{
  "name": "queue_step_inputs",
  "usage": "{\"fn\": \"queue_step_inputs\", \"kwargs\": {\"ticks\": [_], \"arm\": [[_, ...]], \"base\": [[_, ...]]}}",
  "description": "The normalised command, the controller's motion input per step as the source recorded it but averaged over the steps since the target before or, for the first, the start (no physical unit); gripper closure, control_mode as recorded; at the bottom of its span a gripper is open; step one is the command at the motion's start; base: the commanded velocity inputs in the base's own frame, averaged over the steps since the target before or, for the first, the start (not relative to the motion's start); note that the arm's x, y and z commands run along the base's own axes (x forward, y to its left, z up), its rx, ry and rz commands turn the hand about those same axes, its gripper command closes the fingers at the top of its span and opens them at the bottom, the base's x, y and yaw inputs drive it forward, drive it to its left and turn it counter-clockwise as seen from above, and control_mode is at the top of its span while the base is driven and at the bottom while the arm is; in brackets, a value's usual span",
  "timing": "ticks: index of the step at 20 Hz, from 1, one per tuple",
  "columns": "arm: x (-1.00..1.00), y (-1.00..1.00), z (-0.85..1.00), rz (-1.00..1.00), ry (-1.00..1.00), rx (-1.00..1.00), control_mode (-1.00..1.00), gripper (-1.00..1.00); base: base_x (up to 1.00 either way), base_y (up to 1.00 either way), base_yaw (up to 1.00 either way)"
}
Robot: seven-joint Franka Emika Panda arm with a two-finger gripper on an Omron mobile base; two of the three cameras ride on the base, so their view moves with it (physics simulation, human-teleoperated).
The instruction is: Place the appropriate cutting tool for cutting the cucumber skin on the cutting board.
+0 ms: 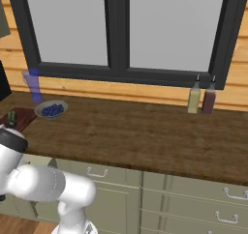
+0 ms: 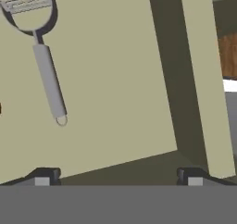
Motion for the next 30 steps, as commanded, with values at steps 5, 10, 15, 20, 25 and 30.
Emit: {"fn": "queue_step_inputs", "kwargs": {"ticks": [5,10,15,20,25,30], "arm": [[-0.27,0.39,-0.31,0.0,0.0,-0.1,-1.0,-1.0],[-0.56,0.21,-0.24,0.0,0.0,-0.01,-1.0,-1.0],[-0.84,0.06,-0.17,0.0,0.02,0.0,-1.0,-1.0],[-0.99,0.0,-0.01,0.0,0.07,0.1,-1.0,-1.0],[-0.57,0.0,0.0,0.01,0.03,0.08,-1.0,-1.0],[0.96,0.0,0.12,0.08,0.0,0.0,-1.0,-1.0]], "base": [[0.0,0.0,0.0],[0.0,0.0,0.0],[0.0,0.0,0.0],[0.0,0.0,0.0],[0.0,0.0,0.0],[0.0,0.0,0.0]]}}
